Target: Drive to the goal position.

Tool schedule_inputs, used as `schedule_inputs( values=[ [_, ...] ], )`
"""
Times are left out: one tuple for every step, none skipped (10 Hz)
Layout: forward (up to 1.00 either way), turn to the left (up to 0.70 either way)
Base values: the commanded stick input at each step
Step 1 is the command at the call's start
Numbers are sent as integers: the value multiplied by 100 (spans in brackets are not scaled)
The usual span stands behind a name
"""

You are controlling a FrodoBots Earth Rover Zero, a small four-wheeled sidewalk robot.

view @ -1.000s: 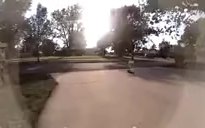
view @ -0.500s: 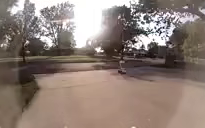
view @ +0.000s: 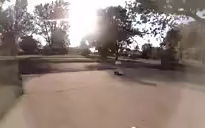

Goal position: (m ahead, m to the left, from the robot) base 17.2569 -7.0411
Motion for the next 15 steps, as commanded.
schedule_inputs(
  values=[
    [70, 0],
    [70, 0],
    [70, 0],
    [70, 2],
    [70, 35],
    [70, 35],
    [70, 23],
    [70, 6],
    [70, 0],
    [70, 0],
    [70, 0],
    [70, 0],
    [70, 0],
    [70, 0],
    [70, 0]
  ],
)
